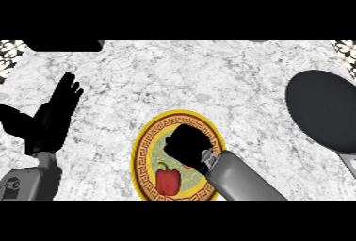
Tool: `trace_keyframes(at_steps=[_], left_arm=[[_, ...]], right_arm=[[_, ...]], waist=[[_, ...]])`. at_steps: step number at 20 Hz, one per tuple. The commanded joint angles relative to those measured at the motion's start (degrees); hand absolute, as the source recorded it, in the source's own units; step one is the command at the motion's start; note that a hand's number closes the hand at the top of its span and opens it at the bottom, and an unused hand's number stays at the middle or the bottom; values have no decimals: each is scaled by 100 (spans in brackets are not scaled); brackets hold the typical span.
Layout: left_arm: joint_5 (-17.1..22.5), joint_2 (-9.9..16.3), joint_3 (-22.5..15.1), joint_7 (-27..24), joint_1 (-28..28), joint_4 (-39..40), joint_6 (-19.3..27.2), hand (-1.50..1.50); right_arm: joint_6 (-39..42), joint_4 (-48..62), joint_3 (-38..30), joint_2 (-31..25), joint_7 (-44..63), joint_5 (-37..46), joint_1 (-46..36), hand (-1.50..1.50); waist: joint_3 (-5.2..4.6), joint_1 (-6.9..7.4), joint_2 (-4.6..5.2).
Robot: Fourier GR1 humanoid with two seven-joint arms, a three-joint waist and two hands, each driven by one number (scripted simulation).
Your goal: Pick the squash from the plate and place it in the pan
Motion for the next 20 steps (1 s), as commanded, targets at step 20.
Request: trace_keyframes(at_steps=[20], left_arm=[[-32,-58,268,128,353,-219,46,0]], right_arm=[[-1363,-572,-2801,277,2404,-195,1109,150]], waist=[[-4,-421,-84]])
